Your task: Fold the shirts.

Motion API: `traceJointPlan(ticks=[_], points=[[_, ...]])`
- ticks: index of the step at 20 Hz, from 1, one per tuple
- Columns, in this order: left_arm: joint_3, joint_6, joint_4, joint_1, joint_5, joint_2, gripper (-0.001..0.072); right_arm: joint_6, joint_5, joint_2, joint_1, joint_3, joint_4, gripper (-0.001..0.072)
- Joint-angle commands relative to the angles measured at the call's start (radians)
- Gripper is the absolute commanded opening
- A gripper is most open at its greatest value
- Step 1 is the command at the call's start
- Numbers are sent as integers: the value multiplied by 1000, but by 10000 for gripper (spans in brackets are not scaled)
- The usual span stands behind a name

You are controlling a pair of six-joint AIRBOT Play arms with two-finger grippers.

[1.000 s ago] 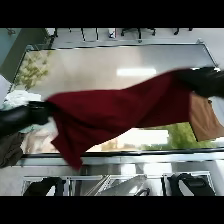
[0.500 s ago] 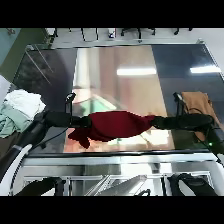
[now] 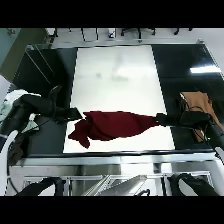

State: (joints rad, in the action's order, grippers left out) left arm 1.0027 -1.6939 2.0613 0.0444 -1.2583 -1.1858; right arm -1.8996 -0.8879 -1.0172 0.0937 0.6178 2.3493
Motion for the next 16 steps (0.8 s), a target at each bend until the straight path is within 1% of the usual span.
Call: traceJointPlan(ticks=[1, 3, 4, 7, 9, 12, 15, 16], points=[[-177, -13, 5, -83, 1, 145, 697, -17, -1, -3, 28, 5, 0, 18], [-323, -18, 11, -68, 53, 220, 696, -17, -2, -3, 27, 5, 2, 18], [-396, -18, 13, -45, 104, 253, 696, -17, -1, -3, 27, 5, 3, 18], [-544, -18, 119, 44, 275, 299, 696, -16, -5, -3, 27, 5, 3, 18], [-573, -18, 134, 112, 352, 278, 696, -16, -13, -3, 27, 5, 4, 18], [-574, -18, 130, 175, 385, 191, 696, -17, -36, -3, 27, 5, 3, 18], [-574, -18, 130, 180, 403, 86, 694, -17, -47, -3, 27, 5, 3, 18], [-571, -18, 131, 180, 414, 59, 574, -16, -47, -3, 27, 5, 4, 18]])
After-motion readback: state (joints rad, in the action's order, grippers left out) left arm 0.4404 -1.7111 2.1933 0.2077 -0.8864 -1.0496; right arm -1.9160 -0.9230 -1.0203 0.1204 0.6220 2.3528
